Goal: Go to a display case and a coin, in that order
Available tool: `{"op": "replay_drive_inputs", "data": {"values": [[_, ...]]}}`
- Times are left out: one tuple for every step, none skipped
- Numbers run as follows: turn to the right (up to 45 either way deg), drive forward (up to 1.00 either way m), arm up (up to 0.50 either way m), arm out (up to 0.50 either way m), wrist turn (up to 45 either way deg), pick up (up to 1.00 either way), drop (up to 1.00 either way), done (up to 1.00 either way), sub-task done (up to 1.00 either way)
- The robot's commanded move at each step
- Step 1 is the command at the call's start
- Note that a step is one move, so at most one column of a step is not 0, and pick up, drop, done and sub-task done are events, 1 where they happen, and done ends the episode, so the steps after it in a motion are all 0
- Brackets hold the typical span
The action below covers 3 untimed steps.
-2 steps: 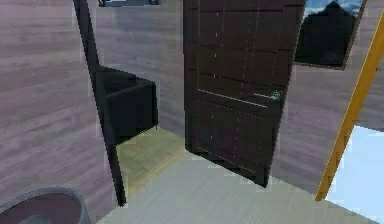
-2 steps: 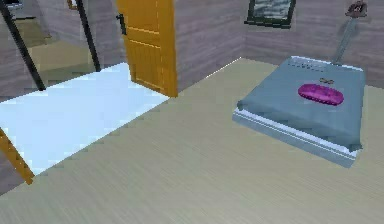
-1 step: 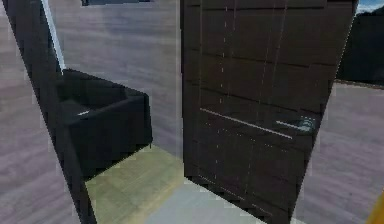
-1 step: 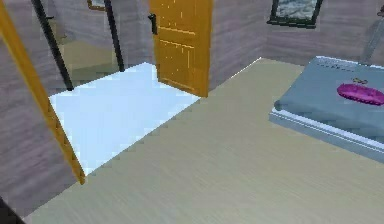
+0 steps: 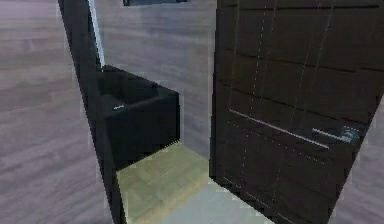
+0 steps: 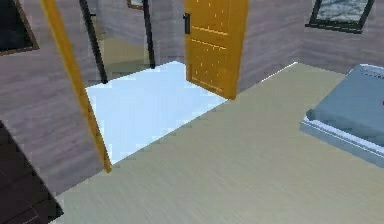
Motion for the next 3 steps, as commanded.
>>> {"op": "replay_drive_inputs", "data": {"values": [[0.0, 1.0, 0.0, 0.0, 0.0, 0.0, 0.0, 0.0, 0.0], [-45.0, 0.0, 0.0, 0.0, 0.0, 0.0, 0.0, 0.0, 0.0], [-30.0, 0.0, 0.0, 0.0, 0.0, 0.0, 0.0, 0.0, 0.0]]}}
